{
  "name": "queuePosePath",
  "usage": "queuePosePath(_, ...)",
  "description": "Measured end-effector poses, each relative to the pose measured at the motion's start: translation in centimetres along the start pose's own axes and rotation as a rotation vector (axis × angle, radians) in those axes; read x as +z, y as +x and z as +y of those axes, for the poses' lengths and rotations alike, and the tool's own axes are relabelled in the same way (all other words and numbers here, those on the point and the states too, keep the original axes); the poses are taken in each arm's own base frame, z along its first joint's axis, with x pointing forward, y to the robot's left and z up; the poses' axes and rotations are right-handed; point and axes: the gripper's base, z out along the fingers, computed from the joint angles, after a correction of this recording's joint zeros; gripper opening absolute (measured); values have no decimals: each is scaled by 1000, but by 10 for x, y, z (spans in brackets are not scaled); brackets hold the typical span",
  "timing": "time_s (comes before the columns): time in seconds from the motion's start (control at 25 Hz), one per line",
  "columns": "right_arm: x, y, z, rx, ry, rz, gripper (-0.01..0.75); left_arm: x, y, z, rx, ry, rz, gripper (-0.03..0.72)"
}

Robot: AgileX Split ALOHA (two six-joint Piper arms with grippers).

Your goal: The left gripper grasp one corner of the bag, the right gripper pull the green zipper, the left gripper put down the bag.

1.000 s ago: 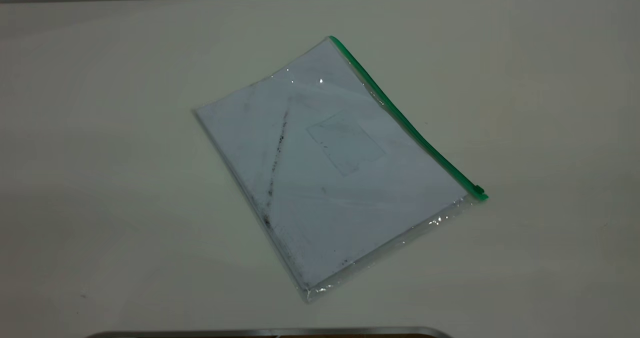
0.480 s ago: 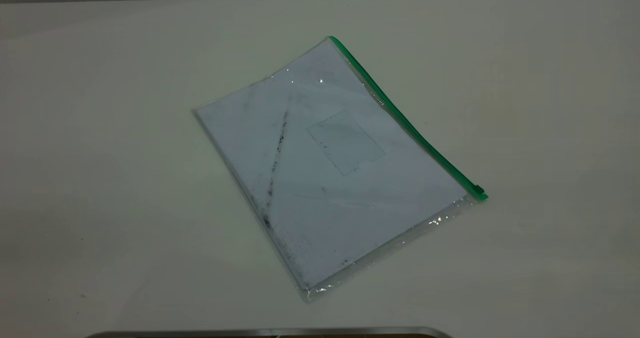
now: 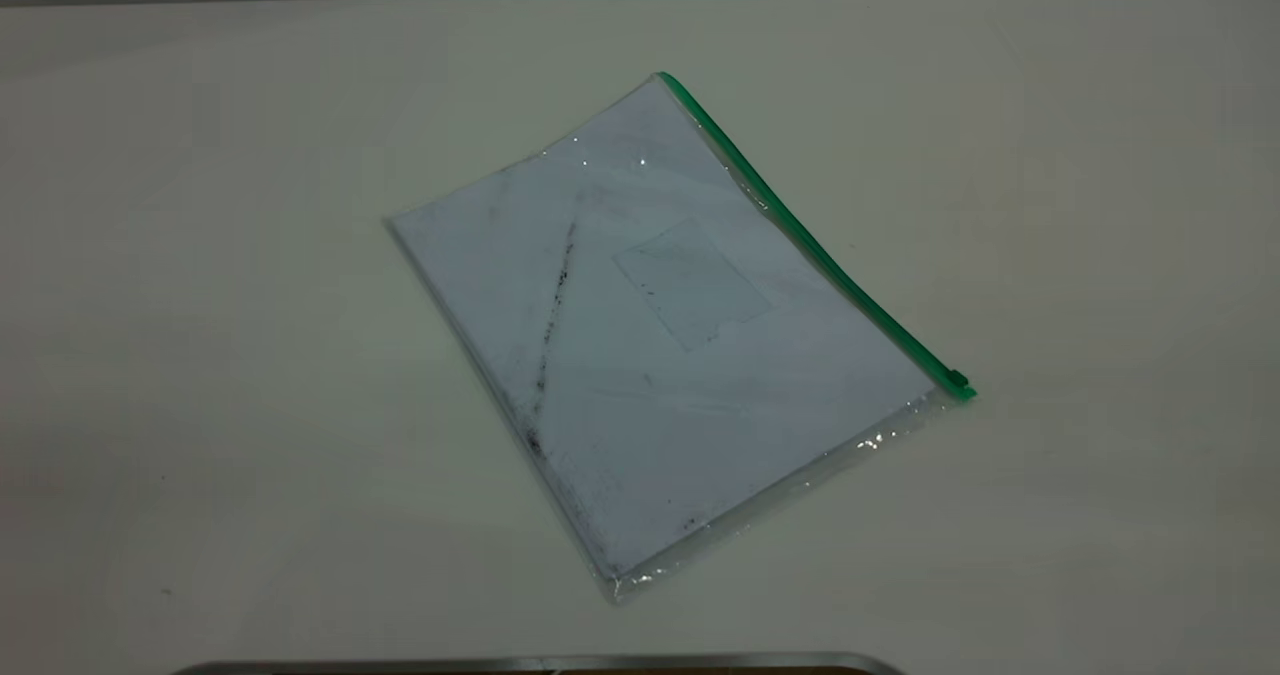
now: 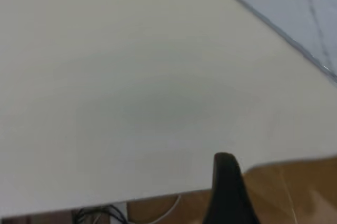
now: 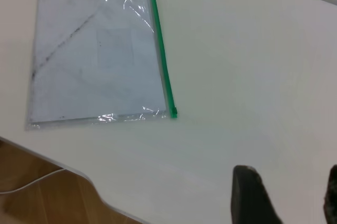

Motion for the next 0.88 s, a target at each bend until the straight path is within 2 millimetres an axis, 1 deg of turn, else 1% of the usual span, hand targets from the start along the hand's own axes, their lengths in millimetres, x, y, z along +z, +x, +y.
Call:
queuePosePath(0.2, 0, 0, 0, 0, 0, -1, 318, -3, 3, -2, -89, -105, -31, 578)
queuePosePath(0.52, 0, 0, 0, 0, 0, -1, 242, -3, 3, -2, -96, -113, -31, 578)
queuePosePath(0.88, 0, 0, 0, 0, 0, -1, 237, -3, 3, -2, -96, -113, -31, 578)
